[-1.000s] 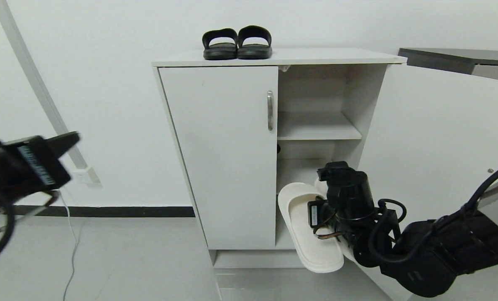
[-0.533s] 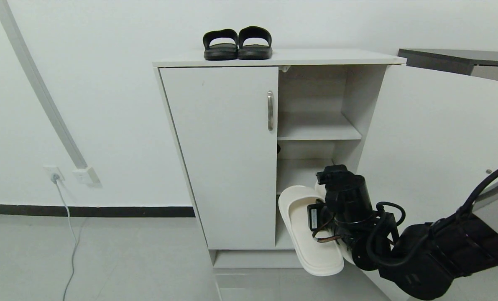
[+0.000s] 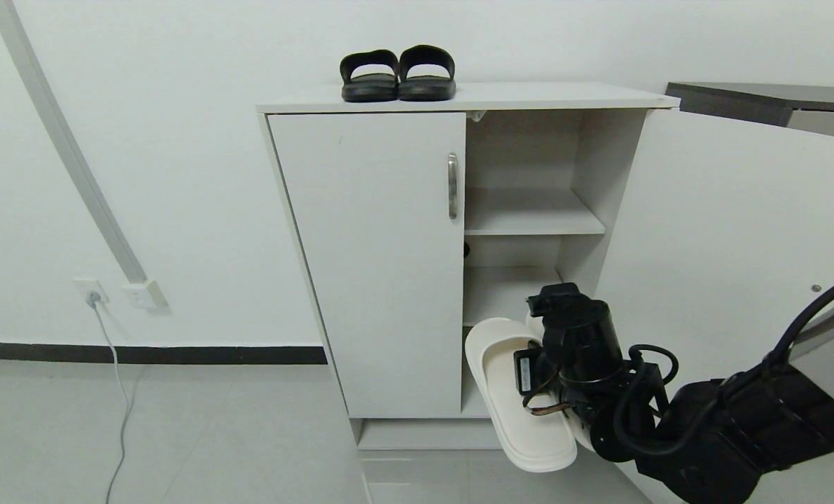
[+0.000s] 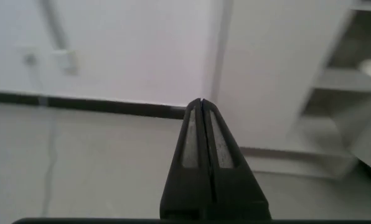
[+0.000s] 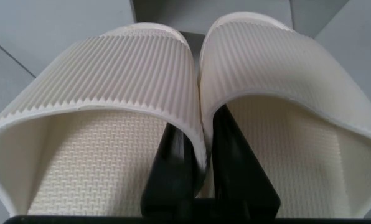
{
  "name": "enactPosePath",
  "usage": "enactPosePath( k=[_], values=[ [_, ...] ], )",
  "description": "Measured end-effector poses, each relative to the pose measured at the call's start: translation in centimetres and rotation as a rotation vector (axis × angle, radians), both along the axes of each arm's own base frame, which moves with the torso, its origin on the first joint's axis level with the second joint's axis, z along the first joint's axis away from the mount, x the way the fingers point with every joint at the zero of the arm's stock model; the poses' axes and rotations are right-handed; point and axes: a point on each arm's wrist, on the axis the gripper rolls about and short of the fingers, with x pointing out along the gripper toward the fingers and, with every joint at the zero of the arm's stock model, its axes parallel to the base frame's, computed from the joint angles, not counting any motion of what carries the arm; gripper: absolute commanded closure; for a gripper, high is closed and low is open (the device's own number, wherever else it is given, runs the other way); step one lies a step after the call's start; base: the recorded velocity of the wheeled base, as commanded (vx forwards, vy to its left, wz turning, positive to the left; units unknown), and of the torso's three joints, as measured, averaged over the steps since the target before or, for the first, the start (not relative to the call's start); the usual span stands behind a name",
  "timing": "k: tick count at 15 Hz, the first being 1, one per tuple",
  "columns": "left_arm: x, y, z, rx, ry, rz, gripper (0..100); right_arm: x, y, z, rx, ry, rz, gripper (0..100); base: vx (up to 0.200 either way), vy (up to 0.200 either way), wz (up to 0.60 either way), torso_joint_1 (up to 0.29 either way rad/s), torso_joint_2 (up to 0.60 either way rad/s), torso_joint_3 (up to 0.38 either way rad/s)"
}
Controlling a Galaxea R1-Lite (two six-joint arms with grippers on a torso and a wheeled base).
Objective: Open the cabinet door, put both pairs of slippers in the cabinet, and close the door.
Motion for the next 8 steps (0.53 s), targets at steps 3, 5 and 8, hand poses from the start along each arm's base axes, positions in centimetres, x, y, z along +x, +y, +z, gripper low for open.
enactPosePath(
  k=[3, 5, 8],
  values=[
    [-0.62, -0.24, -0.78, 0.03, -0.026, -0.135, 100, -0.13, 0.18, 0.04, 0.01, -0.01, 0.007, 100, 0.0, 0.0, 0.0, 0.0, 0.0, 0.0],
    [-0.74, -0.25, -0.89, 0.033, -0.042, -0.138, 100, -0.1, 0.23, -0.11, 0.011, -0.009, 0.008, 100, 0.0, 0.0, 0.0, 0.0, 0.0, 0.0],
    [-0.81, -0.25, -0.93, 0.031, -0.052, -0.138, 100, 0.57, 0.89, -0.31, 0.039, -0.043, -0.001, 100, 0.0, 0.0, 0.0, 0.0, 0.0, 0.0]
  ],
)
